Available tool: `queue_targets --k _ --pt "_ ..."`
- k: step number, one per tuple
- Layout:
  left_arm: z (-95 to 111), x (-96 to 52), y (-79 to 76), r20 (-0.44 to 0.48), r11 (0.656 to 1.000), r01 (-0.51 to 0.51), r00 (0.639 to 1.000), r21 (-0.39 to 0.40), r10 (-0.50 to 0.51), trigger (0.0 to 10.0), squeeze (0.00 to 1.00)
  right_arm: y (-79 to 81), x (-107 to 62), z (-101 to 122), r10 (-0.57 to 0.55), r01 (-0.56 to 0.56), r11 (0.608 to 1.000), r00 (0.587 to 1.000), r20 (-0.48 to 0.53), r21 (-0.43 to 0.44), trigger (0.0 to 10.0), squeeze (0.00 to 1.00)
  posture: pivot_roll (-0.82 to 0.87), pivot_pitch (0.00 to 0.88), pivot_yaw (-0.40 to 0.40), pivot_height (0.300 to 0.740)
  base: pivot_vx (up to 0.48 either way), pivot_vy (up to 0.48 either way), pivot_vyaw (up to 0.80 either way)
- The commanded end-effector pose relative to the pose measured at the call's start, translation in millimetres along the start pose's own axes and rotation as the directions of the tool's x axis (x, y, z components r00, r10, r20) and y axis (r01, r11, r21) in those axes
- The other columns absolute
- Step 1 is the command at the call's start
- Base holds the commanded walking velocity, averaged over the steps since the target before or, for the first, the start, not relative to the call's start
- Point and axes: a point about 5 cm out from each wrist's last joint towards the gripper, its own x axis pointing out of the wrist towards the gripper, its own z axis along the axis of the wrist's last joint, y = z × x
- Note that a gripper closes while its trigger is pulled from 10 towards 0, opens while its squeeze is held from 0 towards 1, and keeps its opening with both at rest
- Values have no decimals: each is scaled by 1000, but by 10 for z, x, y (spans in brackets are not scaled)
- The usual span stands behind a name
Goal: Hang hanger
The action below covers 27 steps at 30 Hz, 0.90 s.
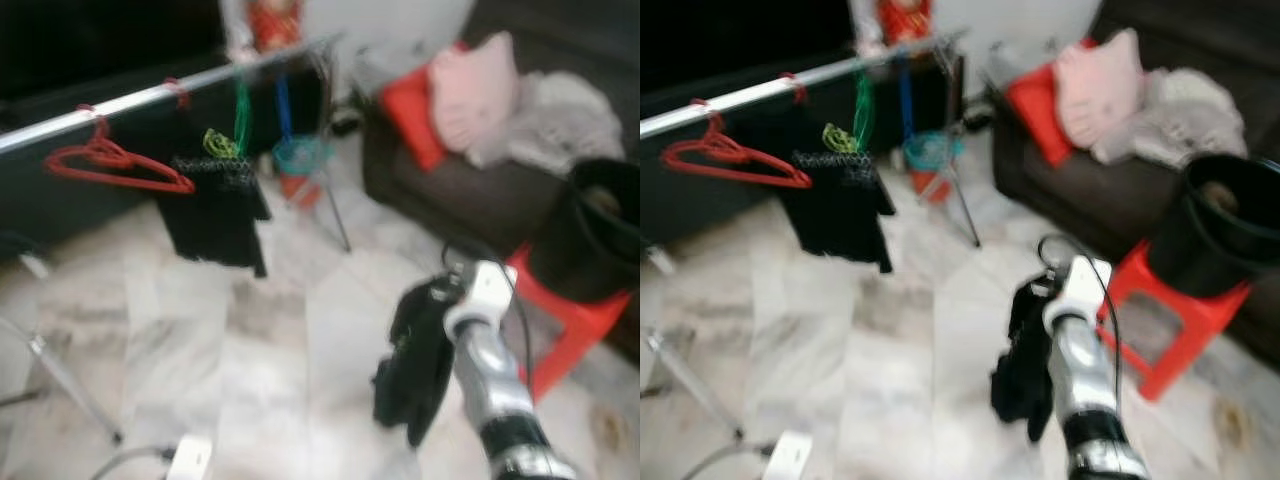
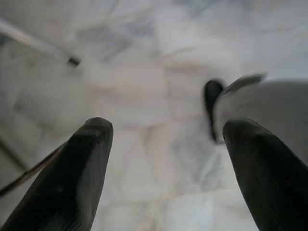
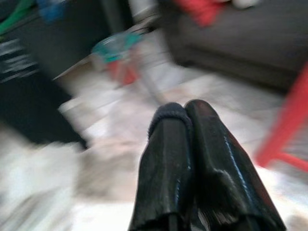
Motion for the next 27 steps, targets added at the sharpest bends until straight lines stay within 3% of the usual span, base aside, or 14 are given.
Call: queue_targets --k 1,14,16,22,27 --pt "-10 -4 -51 -3 1000 18 1000 6 -18 10000 0 -69 -9 61 7 -5 999 999 37 -47 10000 0 85 0 -28 736 0 0 800" --pt "-137 -46 -219 -37 999 46 998 -2 -46 10000 0 -327 -159 31 -34 35 999 995 99 -5 10000 0 46 0 -41 736 0 0 800" --pt "-151 -55 -249 -30 999 54 998 -3 -54 10000 0 -429 -218 1 -66 67 998 993 101 -3 10000 0 34 0 -40 736 0 0 800" --pt "-63 -53 -352 18 998 62 998 -19 -62 10000 0 -587 -308 -23 -103 105 994 989 102 -11 10000 0 20 0 -33 736 0 0 800" --pt "14 -39 -333 49 999 39 998 -7 -39 10000 0 -580 -327 -18 -103 103 995 988 116 9 10000 0 38 0 -29 736 0 0 800"
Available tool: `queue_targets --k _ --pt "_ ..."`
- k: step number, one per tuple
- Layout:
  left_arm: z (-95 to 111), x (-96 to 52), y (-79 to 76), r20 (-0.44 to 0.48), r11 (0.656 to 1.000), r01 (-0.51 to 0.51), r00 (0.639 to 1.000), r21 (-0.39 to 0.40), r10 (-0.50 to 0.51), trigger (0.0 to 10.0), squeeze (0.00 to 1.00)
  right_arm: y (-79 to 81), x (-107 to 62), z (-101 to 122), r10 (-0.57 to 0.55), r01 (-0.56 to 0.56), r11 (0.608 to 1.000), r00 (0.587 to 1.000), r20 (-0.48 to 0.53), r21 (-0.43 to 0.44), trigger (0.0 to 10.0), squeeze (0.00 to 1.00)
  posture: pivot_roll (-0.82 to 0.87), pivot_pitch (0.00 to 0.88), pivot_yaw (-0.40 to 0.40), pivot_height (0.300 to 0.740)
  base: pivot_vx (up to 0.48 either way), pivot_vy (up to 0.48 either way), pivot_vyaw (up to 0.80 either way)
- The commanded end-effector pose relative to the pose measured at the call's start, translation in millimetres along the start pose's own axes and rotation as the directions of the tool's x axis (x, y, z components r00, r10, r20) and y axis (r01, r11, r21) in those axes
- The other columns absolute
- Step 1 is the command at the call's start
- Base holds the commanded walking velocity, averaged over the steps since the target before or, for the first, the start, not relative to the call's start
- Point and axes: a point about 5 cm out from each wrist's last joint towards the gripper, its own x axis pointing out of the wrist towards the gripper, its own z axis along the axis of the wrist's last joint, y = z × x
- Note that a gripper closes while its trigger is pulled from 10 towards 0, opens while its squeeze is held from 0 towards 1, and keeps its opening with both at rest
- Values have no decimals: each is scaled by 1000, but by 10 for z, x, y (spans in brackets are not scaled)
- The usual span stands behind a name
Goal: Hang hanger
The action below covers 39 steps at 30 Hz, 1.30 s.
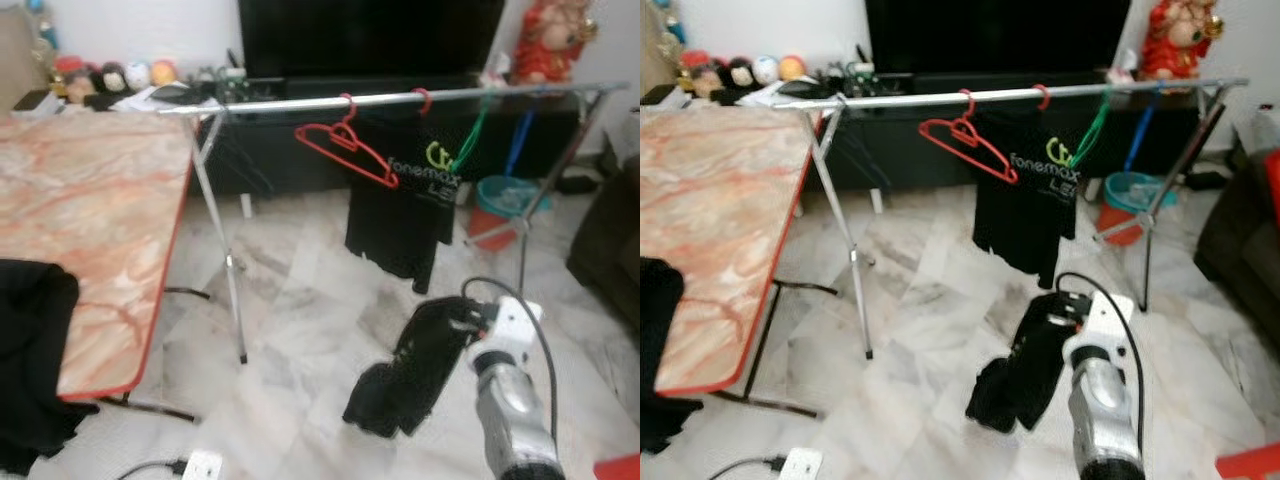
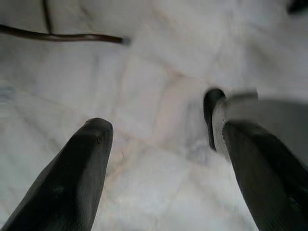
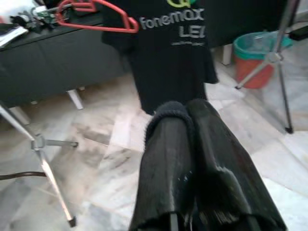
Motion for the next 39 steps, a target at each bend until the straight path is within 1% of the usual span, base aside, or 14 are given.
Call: queue_targets --k 1,3,5,7,9,11,16,20,21,23,26,30,34,39 --pt "-1 -3 -23 -1 1000 -4 1000 -9 4 10000 0 -45 5 83 -10 9 1000 999 41 11 10000 0 44 0 -29 736 0 0 0" --pt "21 6 1 1 1000 -12 1000 -24 12 10000 0 -28 12 78 -8 7 1000 999 37 23 10000 0 54 0 -33 736 0 0 0" --pt "44 19 61 -9 997 -37 999 -65 37 10000 0 9 49 71 -2 1 1000 1000 27 25 10000 0 57 0 -39 736 0 0 0" --pt "66 29 93 -11 996 -50 999 -78 50 10000 0 38 72 92 7 -8 1000 1000 29 27 10000 0 62 0 -41 736 0 0 0" --pt "85 35 107 -7 996 -53 999 -75 52 10000 0 52 87 109 9 -10 999 999 32 30 10000 0 67 0 -44 736 0 0 0" --pt "157 55 158 8 996 -63 998 -64 63 10000 0 96 135 150 9 -11 999 999 35 38 10000 0 78 0 -44 736 0 -120 0" --pt "288 87 266 29 992 -93 995 -82 96 10000 0 193 224 193 20 -22 999 999 36 46 10000 0 77 0 -25 736 0 -299 0" --pt "338 99 285 37 993 -94 995 -78 97 10000 0 219 265 238 15 -18 998 999 47 56 10000 0 72 0 -21 736 0 -334 0" --pt "371 105 293 43 992 -97 994 -80 101 10000 0 240 303 295 11 -14 998 998 58 62 10000 0 66 0 -20 736 0 -334 0" --pt "389 109 297 45 992 -99 994 -83 103 10000 0 252 325 321 10 -14 998 998 61 62 10000 0 66 0 -20 736 0 -334 0" --pt "360 103 292 38 989 -110 993 -97 114 10000 0 279 340 337 15 -19 998 998 68 60 10000 0 66 0 -21 736 0 -333 0" --pt "230 74 293 13 986 -122 992 -111 125 10000 0 307 297 283 21 -25 998 998 61 60 10000 0 88 0 -18 736 0 -332 0" --pt "148 53 299 0 986 -127 992 -108 128 10000 0 283 260 238 5 -9 998 998 58 66 10000 0 79 7 -13 736 0 -334 0" --pt "174 58 333 8 985 -133 991 -108 135 10000 0 266 247 244 -3 -1 998 998 64 69 10000 0 80 21 -22 736 0 -334 0"
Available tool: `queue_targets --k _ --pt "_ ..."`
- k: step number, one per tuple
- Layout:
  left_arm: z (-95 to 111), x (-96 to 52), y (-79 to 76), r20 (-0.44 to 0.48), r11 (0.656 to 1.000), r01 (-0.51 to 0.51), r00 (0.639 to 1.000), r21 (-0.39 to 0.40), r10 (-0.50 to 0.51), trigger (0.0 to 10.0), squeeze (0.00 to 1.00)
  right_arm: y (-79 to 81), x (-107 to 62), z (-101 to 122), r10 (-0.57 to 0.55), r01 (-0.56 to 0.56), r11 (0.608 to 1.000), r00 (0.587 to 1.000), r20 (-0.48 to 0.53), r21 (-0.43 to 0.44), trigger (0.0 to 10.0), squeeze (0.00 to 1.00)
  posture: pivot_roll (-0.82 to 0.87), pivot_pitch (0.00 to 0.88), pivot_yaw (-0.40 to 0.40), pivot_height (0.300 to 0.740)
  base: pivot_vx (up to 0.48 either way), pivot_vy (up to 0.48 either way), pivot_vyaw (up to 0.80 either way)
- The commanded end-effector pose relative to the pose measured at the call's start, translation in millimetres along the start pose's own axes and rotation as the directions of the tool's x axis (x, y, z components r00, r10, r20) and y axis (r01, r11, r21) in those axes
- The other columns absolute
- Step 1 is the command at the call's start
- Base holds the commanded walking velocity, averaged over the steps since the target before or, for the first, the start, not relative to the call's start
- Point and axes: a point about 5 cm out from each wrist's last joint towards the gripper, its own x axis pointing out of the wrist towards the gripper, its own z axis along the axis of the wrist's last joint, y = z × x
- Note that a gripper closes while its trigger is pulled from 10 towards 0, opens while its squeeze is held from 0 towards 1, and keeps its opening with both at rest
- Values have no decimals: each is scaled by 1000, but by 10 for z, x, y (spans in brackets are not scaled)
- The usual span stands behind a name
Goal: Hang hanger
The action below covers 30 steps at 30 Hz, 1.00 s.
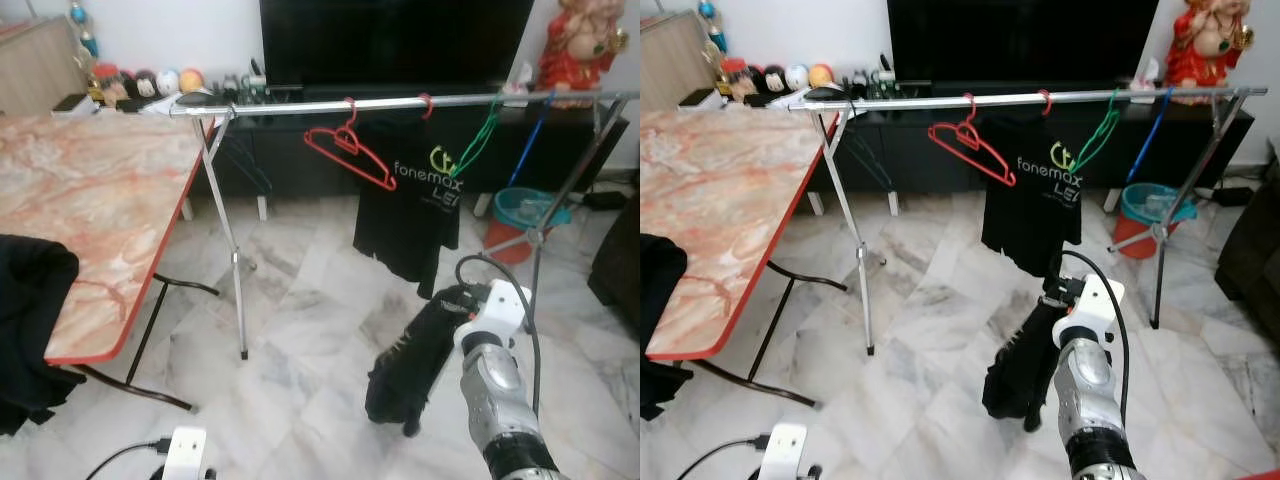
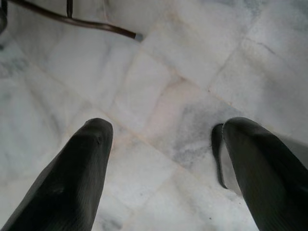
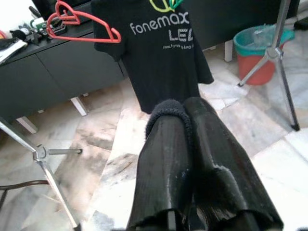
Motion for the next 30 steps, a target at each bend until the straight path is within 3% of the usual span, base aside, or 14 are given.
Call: queue_targets --k 1,9,19,30 --pt "36 14 49 7 1000 -13 1000 -3 13 10000 0 110 51 156 34 -34 999 997 63 4 10000 0 87 18 -30 736 0 -334 0" --pt "86 28 102 24 1000 -25 999 -9 26 10000 0 159 84 203 49 -49 999 996 70 -2 10000 0 83 10 -35 736 0 -331 0" --pt "11 5 69 15 1000 -7 1000 -5 7 10000 0 100 13 125 38 -37 999 997 60 -18 10000 0 75 21 -27 736 0 -327 0" --pt "50 2 65 58 998 20 998 -56 -17 10000 0 90 -19 97 38 -36 999 998 54 -26 10000 0 69 23 -22 736 0 0 0"
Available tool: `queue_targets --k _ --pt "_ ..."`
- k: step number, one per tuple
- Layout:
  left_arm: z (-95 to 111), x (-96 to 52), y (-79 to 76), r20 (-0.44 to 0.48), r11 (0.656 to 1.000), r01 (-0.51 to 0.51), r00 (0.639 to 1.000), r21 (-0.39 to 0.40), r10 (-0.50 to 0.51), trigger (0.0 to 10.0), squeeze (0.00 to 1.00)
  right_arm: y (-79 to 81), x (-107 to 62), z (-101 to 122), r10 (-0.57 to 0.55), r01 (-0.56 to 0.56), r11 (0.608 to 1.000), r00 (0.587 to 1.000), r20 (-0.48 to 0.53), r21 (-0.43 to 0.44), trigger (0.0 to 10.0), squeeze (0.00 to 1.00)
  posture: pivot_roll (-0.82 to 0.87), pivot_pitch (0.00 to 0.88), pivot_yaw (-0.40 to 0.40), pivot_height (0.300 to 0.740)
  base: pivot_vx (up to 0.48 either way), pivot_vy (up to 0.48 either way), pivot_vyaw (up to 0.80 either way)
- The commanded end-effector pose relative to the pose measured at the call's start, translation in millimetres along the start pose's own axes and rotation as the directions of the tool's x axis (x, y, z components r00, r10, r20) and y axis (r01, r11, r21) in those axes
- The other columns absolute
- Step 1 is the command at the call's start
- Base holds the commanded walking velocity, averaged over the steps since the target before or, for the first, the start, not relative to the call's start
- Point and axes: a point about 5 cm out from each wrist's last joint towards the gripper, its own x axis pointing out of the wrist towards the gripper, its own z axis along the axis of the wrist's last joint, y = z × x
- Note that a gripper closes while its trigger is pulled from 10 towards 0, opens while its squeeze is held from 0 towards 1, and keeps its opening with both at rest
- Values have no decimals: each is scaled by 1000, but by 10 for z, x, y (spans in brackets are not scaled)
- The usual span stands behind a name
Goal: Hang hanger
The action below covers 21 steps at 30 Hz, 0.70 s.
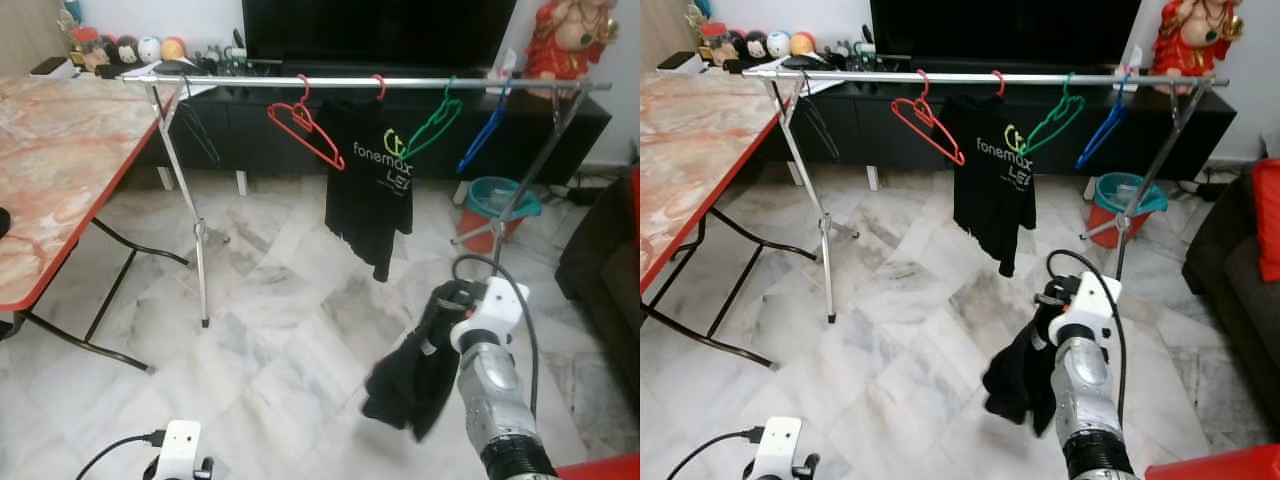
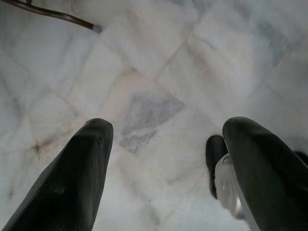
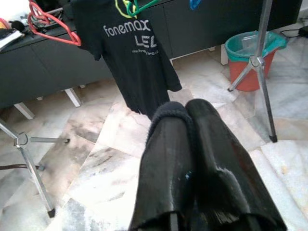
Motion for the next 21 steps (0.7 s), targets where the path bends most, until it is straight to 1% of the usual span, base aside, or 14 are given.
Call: queue_targets --k 1,3,5,10,18,21 --pt "31 5 25 21 1000 6 1000 -28 -6 10000 0 18 17 90 5 -5 1000 999 37 -4 10000 0 67 21 -21 736 0 0 0" --pt "37 5 26 26 1000 12 1000 -28 -11 10000 0 21 13 79 6 -5 1000 999 34 -4 10000 0 66 18 -20 736 0 0 0" --pt "31 4 32 24 1000 9 1000 -26 -9 10000 0 11 5 46 1 -1 1000 1000 21 -5 10000 0 64 17 -20 736 255 0 0" --pt "36 6 42 26 999 11 1000 -32 -10 10000 0 -32 -13 -56 -7 6 1000 1000 -23 -23 10000 0 69 11 -21 736 296 0 0" --pt "53 11 63 32 999 7 999 -34 -6 10000 0 -85 -37 -169 -25 23 999 998 -66 -30 10000 0 73 21 -23 736 305 0 0" --pt "59 13 66 34 999 8 999 -34 -7 10000 0 -104 -55 -250 -29 26 999 995 -98 -37 10000 0 74 24 -22 736 306 0 0"
